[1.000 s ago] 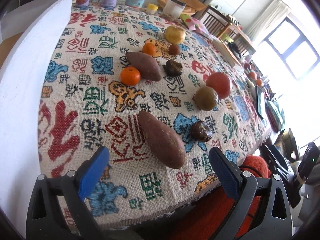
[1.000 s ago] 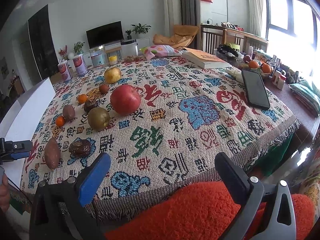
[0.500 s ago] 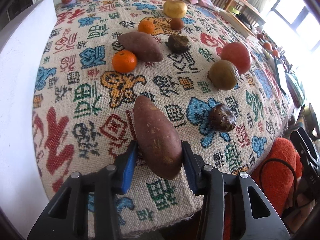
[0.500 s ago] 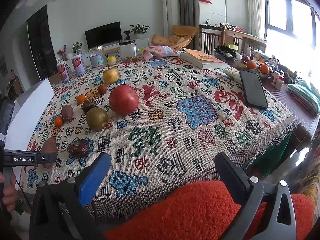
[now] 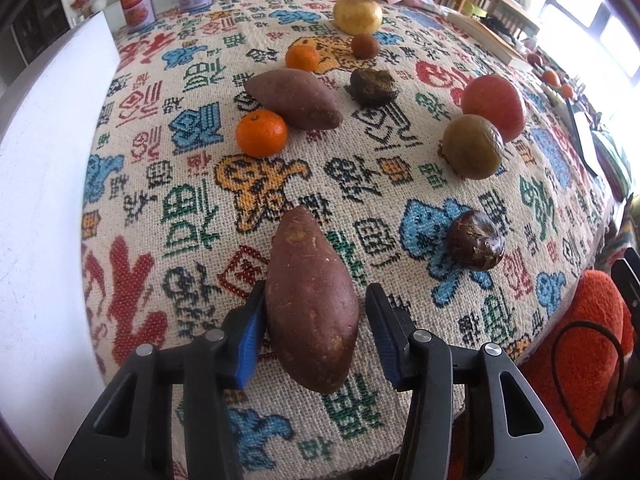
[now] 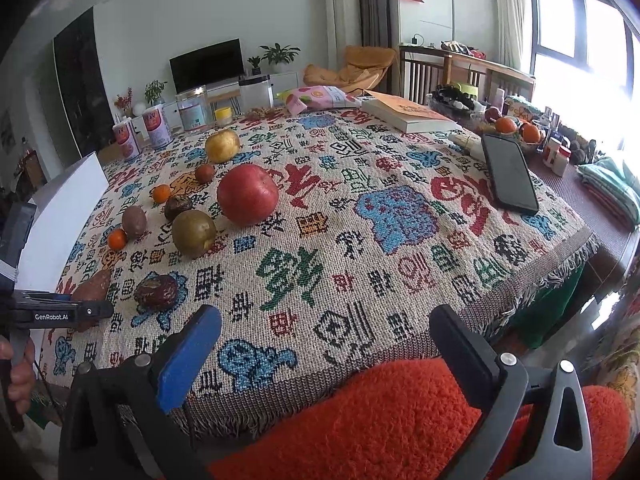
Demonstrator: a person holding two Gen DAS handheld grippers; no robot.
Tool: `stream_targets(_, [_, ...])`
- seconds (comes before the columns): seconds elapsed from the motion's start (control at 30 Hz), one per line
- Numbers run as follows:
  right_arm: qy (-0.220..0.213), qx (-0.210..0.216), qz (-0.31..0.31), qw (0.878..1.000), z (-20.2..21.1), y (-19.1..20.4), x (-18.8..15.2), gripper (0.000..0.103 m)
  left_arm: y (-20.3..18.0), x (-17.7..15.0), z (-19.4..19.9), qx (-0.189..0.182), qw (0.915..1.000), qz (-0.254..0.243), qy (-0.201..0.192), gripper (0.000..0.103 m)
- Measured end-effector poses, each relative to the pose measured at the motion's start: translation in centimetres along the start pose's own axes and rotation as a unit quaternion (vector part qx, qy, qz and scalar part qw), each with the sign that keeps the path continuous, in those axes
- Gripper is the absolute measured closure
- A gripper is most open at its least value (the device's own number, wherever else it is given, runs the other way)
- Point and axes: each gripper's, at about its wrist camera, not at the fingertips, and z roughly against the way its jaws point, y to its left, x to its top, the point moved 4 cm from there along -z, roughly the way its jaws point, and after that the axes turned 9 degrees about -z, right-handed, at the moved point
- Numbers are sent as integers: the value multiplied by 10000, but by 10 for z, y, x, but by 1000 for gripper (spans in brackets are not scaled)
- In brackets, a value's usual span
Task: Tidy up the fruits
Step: 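Reach the left tool to the large sweet potato and close on it, then drop the sweet potato into the white box while the right tool drops the brown fruit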
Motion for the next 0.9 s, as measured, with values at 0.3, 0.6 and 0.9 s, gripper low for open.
stream_targets(0.3, [424,953,-56,9945,-2,12,3,0,13,-9,19,-465,9969,369,-514,61])
stream_targets(0.6, [2012,1899,1180,9537,-72,129,-7,27,26,-16,39,-642,9932,657,-713,61])
stream_targets(0.9, [2072,1620,1330,9556,-100,150,-12,57,27,-19,52,-777,9909,755,-796,61])
